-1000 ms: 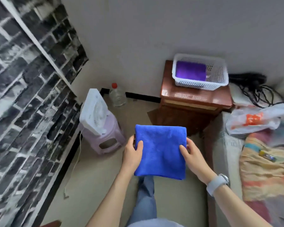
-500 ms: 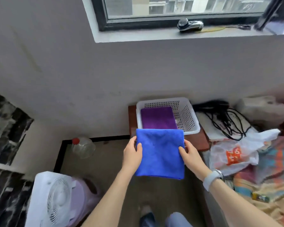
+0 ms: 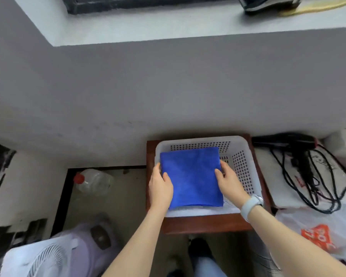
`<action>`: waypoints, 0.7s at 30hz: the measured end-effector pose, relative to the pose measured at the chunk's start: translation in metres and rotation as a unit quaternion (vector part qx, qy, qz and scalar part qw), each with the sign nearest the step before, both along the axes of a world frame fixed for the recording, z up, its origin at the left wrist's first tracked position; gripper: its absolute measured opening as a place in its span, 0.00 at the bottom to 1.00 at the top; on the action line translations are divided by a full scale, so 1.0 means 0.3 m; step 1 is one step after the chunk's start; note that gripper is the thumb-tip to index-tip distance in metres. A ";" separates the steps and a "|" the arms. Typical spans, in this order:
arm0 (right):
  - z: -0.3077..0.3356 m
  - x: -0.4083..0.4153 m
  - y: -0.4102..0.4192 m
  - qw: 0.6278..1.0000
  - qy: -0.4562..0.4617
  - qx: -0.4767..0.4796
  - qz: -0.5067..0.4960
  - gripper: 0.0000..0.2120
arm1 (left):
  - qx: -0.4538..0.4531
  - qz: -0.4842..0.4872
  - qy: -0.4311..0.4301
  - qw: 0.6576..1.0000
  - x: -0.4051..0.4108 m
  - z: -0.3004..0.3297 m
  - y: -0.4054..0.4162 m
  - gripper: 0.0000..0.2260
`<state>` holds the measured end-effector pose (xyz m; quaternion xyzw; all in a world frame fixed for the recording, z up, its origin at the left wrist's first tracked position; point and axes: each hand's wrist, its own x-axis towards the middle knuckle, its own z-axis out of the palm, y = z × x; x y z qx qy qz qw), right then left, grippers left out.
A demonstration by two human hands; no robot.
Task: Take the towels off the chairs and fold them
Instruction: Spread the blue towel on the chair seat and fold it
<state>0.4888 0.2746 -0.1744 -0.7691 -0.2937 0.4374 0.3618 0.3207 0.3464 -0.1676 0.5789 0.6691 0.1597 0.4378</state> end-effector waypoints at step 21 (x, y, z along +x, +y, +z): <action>-0.345 0.006 0.104 0.824 -0.462 0.005 0.328 0.28 | 0.212 -0.278 0.329 0.877 0.141 -0.356 0.066 0.27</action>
